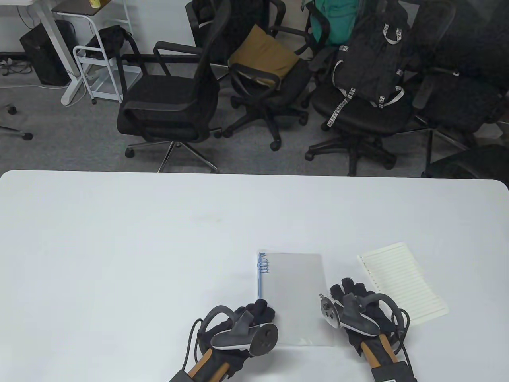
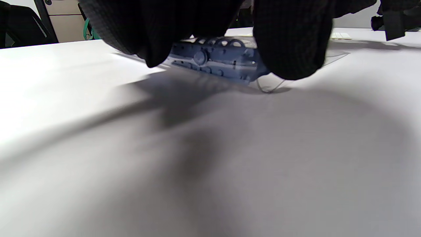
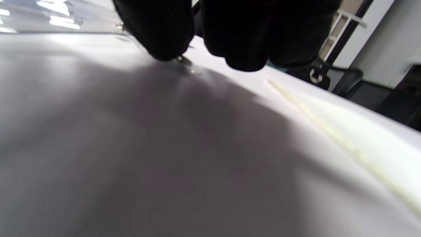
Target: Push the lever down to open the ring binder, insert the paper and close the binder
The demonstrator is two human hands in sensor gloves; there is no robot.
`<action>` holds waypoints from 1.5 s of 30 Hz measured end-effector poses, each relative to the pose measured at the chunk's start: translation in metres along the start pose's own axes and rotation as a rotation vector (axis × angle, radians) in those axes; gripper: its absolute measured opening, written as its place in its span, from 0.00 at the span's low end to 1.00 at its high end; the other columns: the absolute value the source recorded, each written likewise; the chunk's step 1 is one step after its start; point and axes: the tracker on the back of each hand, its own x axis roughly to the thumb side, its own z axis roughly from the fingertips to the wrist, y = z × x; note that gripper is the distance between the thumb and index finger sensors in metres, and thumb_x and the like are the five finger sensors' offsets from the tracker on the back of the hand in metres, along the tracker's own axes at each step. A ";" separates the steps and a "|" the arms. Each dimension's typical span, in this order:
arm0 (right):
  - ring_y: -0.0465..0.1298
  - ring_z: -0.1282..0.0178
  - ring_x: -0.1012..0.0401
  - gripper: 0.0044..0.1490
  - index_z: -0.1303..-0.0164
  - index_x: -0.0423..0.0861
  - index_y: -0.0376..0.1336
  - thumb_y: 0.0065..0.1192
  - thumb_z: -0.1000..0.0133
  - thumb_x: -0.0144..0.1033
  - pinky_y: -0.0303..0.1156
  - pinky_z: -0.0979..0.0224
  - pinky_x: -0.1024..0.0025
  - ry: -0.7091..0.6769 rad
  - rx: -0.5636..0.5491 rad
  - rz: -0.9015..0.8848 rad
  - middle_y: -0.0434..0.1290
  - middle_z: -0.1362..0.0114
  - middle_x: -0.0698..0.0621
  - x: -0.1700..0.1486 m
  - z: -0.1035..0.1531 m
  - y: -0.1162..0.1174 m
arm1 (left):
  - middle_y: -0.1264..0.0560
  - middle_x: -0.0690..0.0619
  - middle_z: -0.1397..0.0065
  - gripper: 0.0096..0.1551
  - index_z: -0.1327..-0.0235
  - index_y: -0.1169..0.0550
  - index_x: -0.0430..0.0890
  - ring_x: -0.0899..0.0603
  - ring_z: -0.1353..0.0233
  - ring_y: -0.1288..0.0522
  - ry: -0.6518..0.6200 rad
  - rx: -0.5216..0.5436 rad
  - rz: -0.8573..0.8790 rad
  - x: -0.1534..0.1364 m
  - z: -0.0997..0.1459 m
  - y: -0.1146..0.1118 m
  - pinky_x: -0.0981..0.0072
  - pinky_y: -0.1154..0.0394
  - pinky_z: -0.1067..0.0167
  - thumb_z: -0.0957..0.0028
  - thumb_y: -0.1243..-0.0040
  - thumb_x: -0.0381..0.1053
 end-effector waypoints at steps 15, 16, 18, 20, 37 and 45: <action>0.66 0.24 0.45 0.28 0.25 0.47 0.60 0.60 0.37 0.28 0.69 0.26 0.48 -0.032 0.033 -0.124 0.62 0.19 0.42 -0.004 -0.002 0.000 | 0.35 0.40 0.12 0.47 0.11 0.34 0.45 0.33 0.17 0.29 -0.119 0.075 -0.362 0.039 -0.005 -0.002 0.34 0.31 0.25 0.40 0.40 0.66; 0.66 0.24 0.44 0.28 0.25 0.47 0.60 0.59 0.37 0.28 0.69 0.26 0.47 -0.036 0.038 -0.133 0.61 0.19 0.42 -0.005 -0.002 0.001 | 0.35 0.41 0.12 0.47 0.11 0.35 0.45 0.33 0.17 0.29 -0.136 0.077 -0.386 0.044 -0.007 -0.001 0.35 0.31 0.25 0.40 0.40 0.66; 0.66 0.23 0.44 0.28 0.24 0.47 0.59 0.59 0.36 0.28 0.69 0.25 0.47 -0.038 0.046 -0.144 0.61 0.19 0.42 -0.006 -0.003 0.001 | 0.35 0.41 0.12 0.47 0.10 0.36 0.44 0.34 0.17 0.28 -0.163 0.076 -0.431 0.052 -0.013 -0.002 0.36 0.30 0.25 0.39 0.40 0.65; 0.66 0.23 0.45 0.28 0.24 0.48 0.59 0.59 0.36 0.28 0.69 0.25 0.47 -0.037 0.054 -0.147 0.61 0.19 0.42 -0.007 -0.003 0.000 | 0.34 0.42 0.12 0.47 0.10 0.37 0.44 0.35 0.18 0.27 -0.187 0.079 -0.483 0.060 -0.018 -0.001 0.38 0.28 0.26 0.39 0.40 0.64; 0.65 0.23 0.44 0.28 0.25 0.49 0.59 0.59 0.36 0.28 0.69 0.26 0.48 -0.038 0.078 -0.244 0.62 0.20 0.44 -0.018 -0.006 0.002 | 0.20 0.47 0.32 0.29 0.27 0.23 0.45 0.45 0.41 0.17 -0.142 0.374 -0.360 0.102 -0.052 0.024 0.60 0.17 0.47 0.34 0.44 0.60; 0.64 0.23 0.44 0.28 0.25 0.49 0.59 0.59 0.36 0.28 0.68 0.26 0.47 -0.035 0.090 -0.270 0.62 0.20 0.44 -0.020 -0.007 0.001 | 0.21 0.47 0.37 0.27 0.24 0.26 0.41 0.48 0.45 0.17 -0.023 0.480 -0.240 0.092 -0.045 0.045 0.62 0.17 0.51 0.34 0.38 0.50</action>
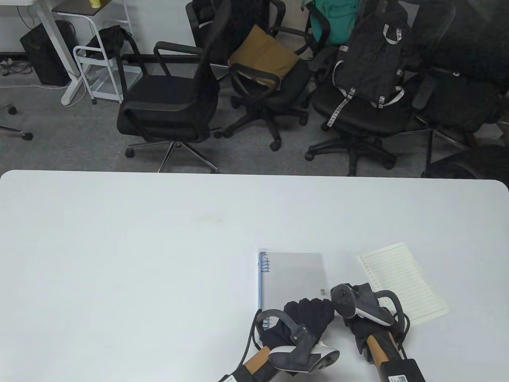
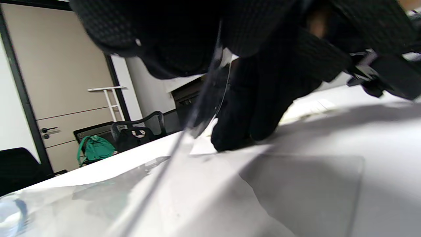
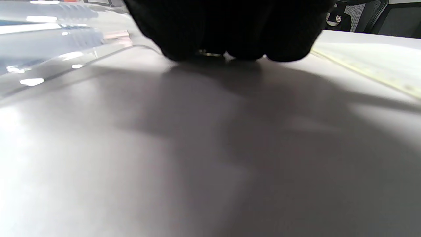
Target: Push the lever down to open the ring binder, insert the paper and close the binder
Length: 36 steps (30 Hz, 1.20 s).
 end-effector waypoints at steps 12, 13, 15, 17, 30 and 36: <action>0.64 0.23 0.44 0.28 0.24 0.49 0.59 0.59 0.36 0.28 0.68 0.26 0.46 0.011 0.006 -0.003 0.61 0.20 0.43 0.001 0.000 -0.001 | 0.16 0.45 0.49 0.21 0.38 0.18 0.36 0.48 0.56 0.14 0.259 0.072 -0.075 -0.064 0.045 0.043 0.64 0.15 0.61 0.35 0.38 0.49; 0.64 0.23 0.44 0.28 0.25 0.49 0.59 0.59 0.36 0.28 0.68 0.26 0.46 0.012 0.005 -0.001 0.62 0.20 0.43 0.001 0.000 -0.001 | 0.16 0.45 0.49 0.21 0.38 0.18 0.36 0.48 0.56 0.14 0.286 0.056 -0.074 -0.071 0.052 0.045 0.63 0.15 0.61 0.34 0.38 0.49; 0.64 0.23 0.44 0.28 0.25 0.49 0.59 0.59 0.36 0.29 0.68 0.26 0.47 0.012 0.003 0.002 0.62 0.20 0.43 0.001 0.000 -0.001 | 0.16 0.46 0.49 0.21 0.38 0.18 0.37 0.48 0.55 0.14 0.313 0.022 -0.072 -0.082 0.064 0.048 0.62 0.16 0.60 0.34 0.39 0.50; 0.64 0.23 0.43 0.27 0.25 0.49 0.59 0.59 0.36 0.28 0.68 0.26 0.46 0.010 -0.004 0.005 0.62 0.20 0.43 0.002 0.000 0.000 | 0.16 0.46 0.50 0.21 0.39 0.18 0.37 0.48 0.55 0.14 0.344 0.006 -0.083 -0.092 0.078 0.050 0.62 0.16 0.60 0.33 0.39 0.50; 0.65 0.23 0.43 0.28 0.24 0.48 0.59 0.59 0.36 0.28 0.68 0.26 0.46 0.015 -0.004 0.020 0.62 0.20 0.43 0.004 0.001 -0.001 | 0.17 0.43 0.45 0.25 0.36 0.20 0.33 0.44 0.50 0.14 0.512 -0.296 -0.214 -0.128 0.139 0.020 0.58 0.16 0.55 0.32 0.38 0.51; 0.65 0.23 0.43 0.27 0.24 0.48 0.59 0.59 0.36 0.29 0.68 0.26 0.46 0.017 -0.008 0.025 0.62 0.20 0.43 0.005 0.001 0.000 | 0.18 0.41 0.37 0.32 0.28 0.22 0.33 0.41 0.43 0.15 0.548 -0.820 -0.072 -0.151 0.147 -0.025 0.53 0.17 0.48 0.29 0.43 0.57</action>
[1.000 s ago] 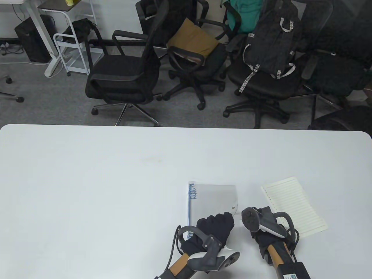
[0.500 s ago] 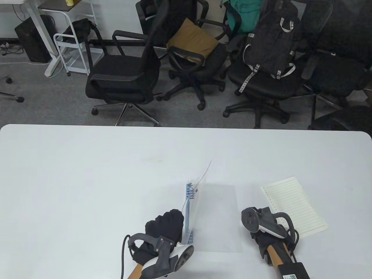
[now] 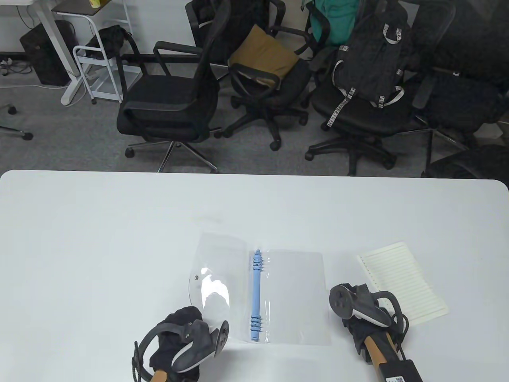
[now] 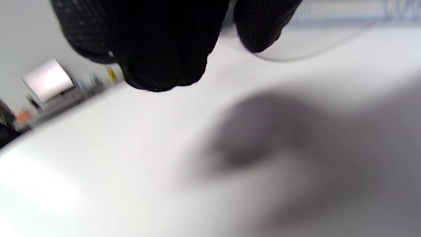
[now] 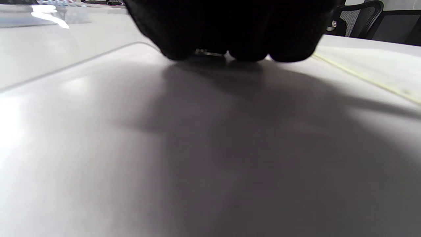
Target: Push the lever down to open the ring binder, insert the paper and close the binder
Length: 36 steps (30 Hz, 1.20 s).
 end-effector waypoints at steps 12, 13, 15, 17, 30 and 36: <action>0.65 0.24 0.43 0.28 0.24 0.47 0.59 0.59 0.36 0.29 0.68 0.26 0.46 -0.003 0.000 0.003 0.62 0.19 0.42 0.001 0.000 0.000 | 0.26 0.37 0.20 0.35 0.16 0.28 0.39 0.32 0.26 0.22 -0.035 0.127 0.056 -0.012 0.002 0.019 0.40 0.23 0.35 0.29 0.46 0.59; 0.65 0.24 0.43 0.28 0.24 0.47 0.59 0.59 0.36 0.29 0.69 0.26 0.46 -0.003 -0.003 0.005 0.62 0.20 0.42 0.002 0.000 0.000 | 0.28 0.36 0.18 0.36 0.15 0.29 0.39 0.31 0.24 0.24 -0.059 0.201 0.077 -0.008 0.006 0.026 0.38 0.25 0.33 0.29 0.46 0.59; 0.66 0.24 0.43 0.28 0.24 0.47 0.59 0.59 0.36 0.29 0.69 0.27 0.46 -0.002 -0.010 0.006 0.62 0.20 0.41 0.002 0.000 0.000 | 0.31 0.36 0.15 0.37 0.14 0.29 0.40 0.30 0.21 0.26 -0.150 0.308 0.151 0.004 0.011 0.038 0.35 0.27 0.31 0.30 0.46 0.60; 0.66 0.24 0.43 0.28 0.24 0.47 0.59 0.58 0.36 0.29 0.69 0.27 0.47 -0.002 -0.012 0.008 0.62 0.20 0.41 0.002 0.001 0.000 | 0.34 0.37 0.12 0.38 0.12 0.31 0.41 0.30 0.17 0.30 -0.284 0.320 0.210 0.019 0.011 0.047 0.32 0.30 0.28 0.30 0.48 0.61; 0.66 0.24 0.42 0.28 0.23 0.46 0.61 0.58 0.36 0.30 0.68 0.26 0.45 0.015 -0.001 0.013 0.63 0.20 0.40 0.003 0.007 -0.005 | 0.48 0.36 0.07 0.50 0.05 0.43 0.39 0.28 0.11 0.45 -0.518 0.217 0.262 0.066 -0.017 0.020 0.26 0.43 0.23 0.32 0.55 0.68; 0.62 0.21 0.40 0.31 0.19 0.45 0.57 0.56 0.34 0.32 0.64 0.24 0.40 -0.051 -0.110 -0.080 0.59 0.17 0.37 0.027 0.015 -0.048 | 0.47 0.36 0.07 0.48 0.06 0.42 0.40 0.27 0.12 0.46 -0.536 0.198 0.347 0.061 -0.023 0.014 0.27 0.43 0.23 0.32 0.54 0.67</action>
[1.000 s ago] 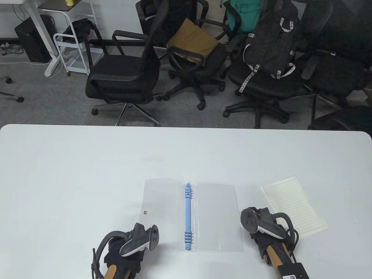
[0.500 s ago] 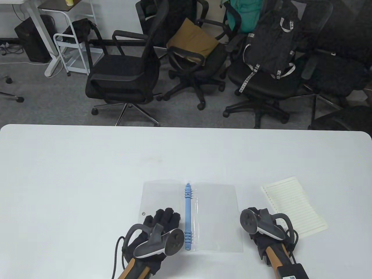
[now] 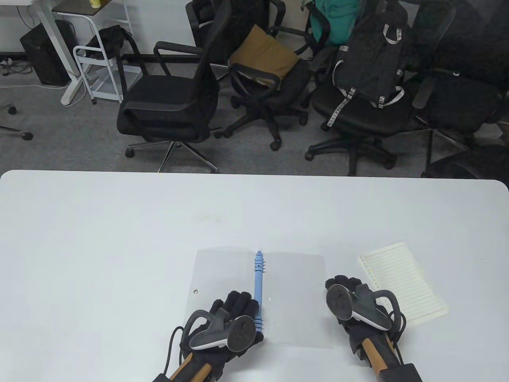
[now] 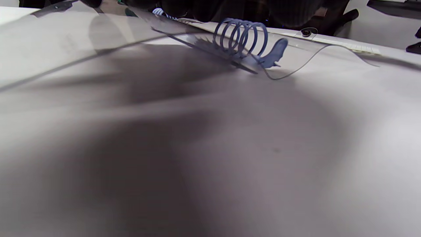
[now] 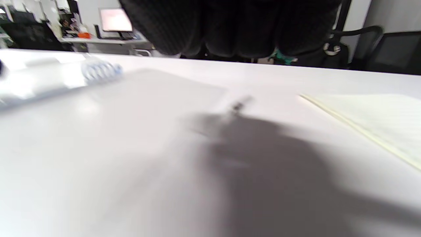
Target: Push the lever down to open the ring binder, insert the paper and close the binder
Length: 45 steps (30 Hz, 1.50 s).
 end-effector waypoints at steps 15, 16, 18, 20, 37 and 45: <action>0.64 0.21 0.42 0.32 0.17 0.43 0.54 0.53 0.33 0.32 0.67 0.24 0.44 -0.104 0.145 -0.314 0.57 0.17 0.36 0.079 -0.098 -0.015 | 0.46 0.38 0.07 0.47 0.06 0.40 0.41 0.29 0.12 0.45 -0.003 0.011 0.030 -0.006 0.002 0.001 0.29 0.42 0.23 0.32 0.51 0.66; 0.64 0.22 0.42 0.32 0.17 0.42 0.54 0.52 0.32 0.32 0.67 0.24 0.44 -0.095 0.153 -0.339 0.57 0.17 0.35 0.078 -0.104 -0.012 | 0.46 0.38 0.07 0.47 0.06 0.40 0.42 0.29 0.12 0.45 -0.003 0.009 0.031 -0.006 0.003 0.002 0.29 0.42 0.23 0.32 0.51 0.66; 0.65 0.22 0.42 0.32 0.16 0.42 0.53 0.52 0.32 0.31 0.67 0.24 0.45 -0.081 0.171 -0.382 0.57 0.17 0.34 0.077 -0.114 -0.005 | 0.46 0.38 0.07 0.46 0.07 0.40 0.42 0.30 0.12 0.44 -0.001 0.009 0.033 -0.006 0.003 0.002 0.29 0.42 0.23 0.32 0.50 0.66; 0.67 0.24 0.42 0.32 0.16 0.40 0.52 0.50 0.32 0.32 0.69 0.25 0.45 -0.055 0.194 -0.411 0.59 0.18 0.33 0.074 -0.124 0.001 | 0.46 0.38 0.07 0.46 0.07 0.39 0.42 0.30 0.12 0.44 0.000 0.006 0.032 -0.006 0.002 0.001 0.29 0.42 0.23 0.32 0.50 0.66; 0.79 0.51 0.53 0.30 0.35 0.40 0.68 0.49 0.33 0.49 0.78 0.44 0.61 0.172 0.137 -0.285 0.76 0.44 0.39 0.076 -0.179 0.027 | 0.48 0.37 0.07 0.50 0.06 0.40 0.42 0.29 0.11 0.47 0.034 -0.052 0.138 -0.013 -0.002 -0.002 0.28 0.45 0.22 0.34 0.49 0.68; 0.79 0.56 0.57 0.28 0.41 0.43 0.70 0.52 0.35 0.53 0.79 0.48 0.64 0.204 0.111 -0.191 0.77 0.50 0.43 0.082 -0.187 0.029 | 0.52 0.37 0.07 0.51 0.05 0.42 0.41 0.28 0.11 0.51 0.062 -0.100 0.273 -0.019 -0.006 -0.006 0.27 0.49 0.23 0.34 0.47 0.67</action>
